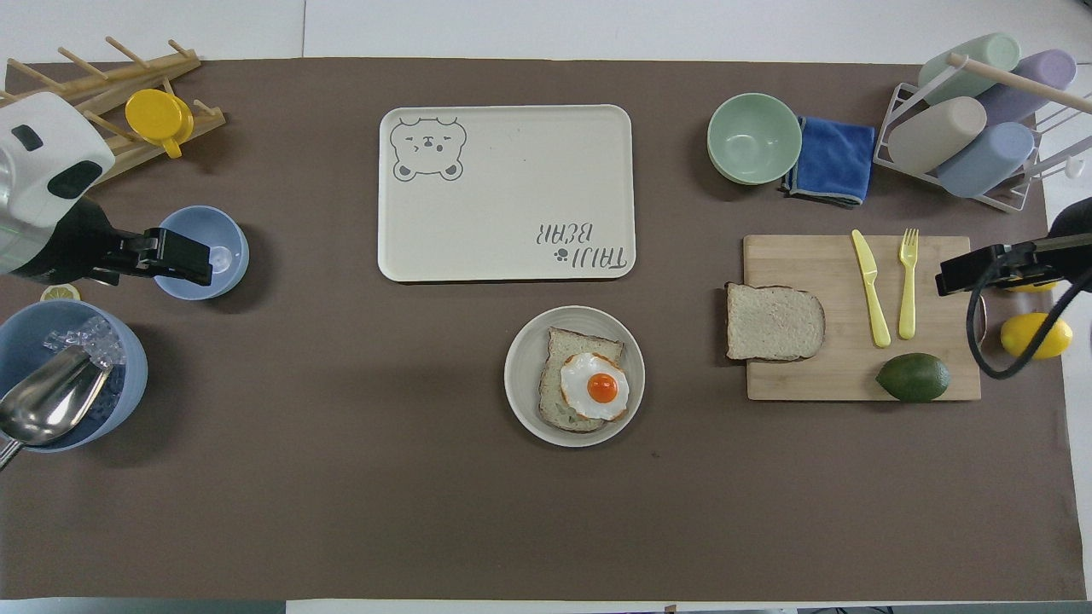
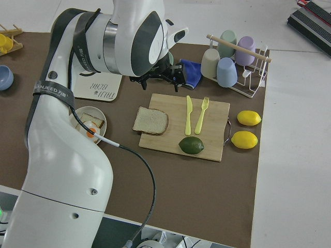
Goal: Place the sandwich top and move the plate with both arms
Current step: 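Reach the right gripper to the bread slice on the cutting board and grasp it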
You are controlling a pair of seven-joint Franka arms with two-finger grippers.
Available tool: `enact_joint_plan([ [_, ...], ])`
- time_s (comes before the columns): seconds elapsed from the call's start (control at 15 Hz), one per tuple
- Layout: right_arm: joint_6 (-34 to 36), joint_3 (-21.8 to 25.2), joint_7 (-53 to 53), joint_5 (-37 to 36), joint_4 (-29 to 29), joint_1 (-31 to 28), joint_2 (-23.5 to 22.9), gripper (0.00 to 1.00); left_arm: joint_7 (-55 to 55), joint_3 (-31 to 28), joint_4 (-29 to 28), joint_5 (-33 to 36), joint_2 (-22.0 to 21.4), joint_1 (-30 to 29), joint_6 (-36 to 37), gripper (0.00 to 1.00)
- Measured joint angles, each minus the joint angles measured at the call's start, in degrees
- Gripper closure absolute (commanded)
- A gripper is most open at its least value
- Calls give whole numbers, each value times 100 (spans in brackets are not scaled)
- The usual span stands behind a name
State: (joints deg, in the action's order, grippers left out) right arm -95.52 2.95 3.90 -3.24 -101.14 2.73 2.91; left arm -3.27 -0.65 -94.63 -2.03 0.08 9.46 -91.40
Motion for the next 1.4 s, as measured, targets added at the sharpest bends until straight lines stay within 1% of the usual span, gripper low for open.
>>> enact_joint_plan([
  [0.13, -289, -20, -933, -596, -455, 554, -35, 0, 0, 0, 0, 0, 0, 0, 0, 0],
  [0.27, -501, -56, -2135, -1219, -687, 1314, -329, 0, 0, 0, 0, 0, 0, 0, 0, 0],
  [0.33, -677, -77, -2693, -1395, -739, 1672, -586, 0, 0, 0, 0, 0, 0, 0, 0, 0],
  [0.47, -1056, -97, -3401, -1667, -766, 2168, -1186, 0, 0, 0, 0, 0, 0, 0, 0, 0],
  [0.66, -1293, -93, -4429, -2104, -536, 2675, -2123, 0, 0, 0, 0, 0, 0, 0, 0, 0],
  [0.8, -1340, -85, -4801, -2193, -350, 2753, -2532, 0, 0, 0, 0, 0, 0, 0, 0, 0],
  [0.86, -1364, -61, -4844, -2195, -305, 2735, -2623, 0, 0, 0, 0, 0, 0, 0, 0, 0],
  [1.13, -1373, 2, -4847, -2428, -364, 2624, -2678, 0, 0, 0, 0, 0, 0, 0, 0, 0],
  [1.4, -1308, 3, -4847, -2517, -545, 2596, -2669, 0, 0, 0, 0, 0, 0, 0, 0, 0],
])
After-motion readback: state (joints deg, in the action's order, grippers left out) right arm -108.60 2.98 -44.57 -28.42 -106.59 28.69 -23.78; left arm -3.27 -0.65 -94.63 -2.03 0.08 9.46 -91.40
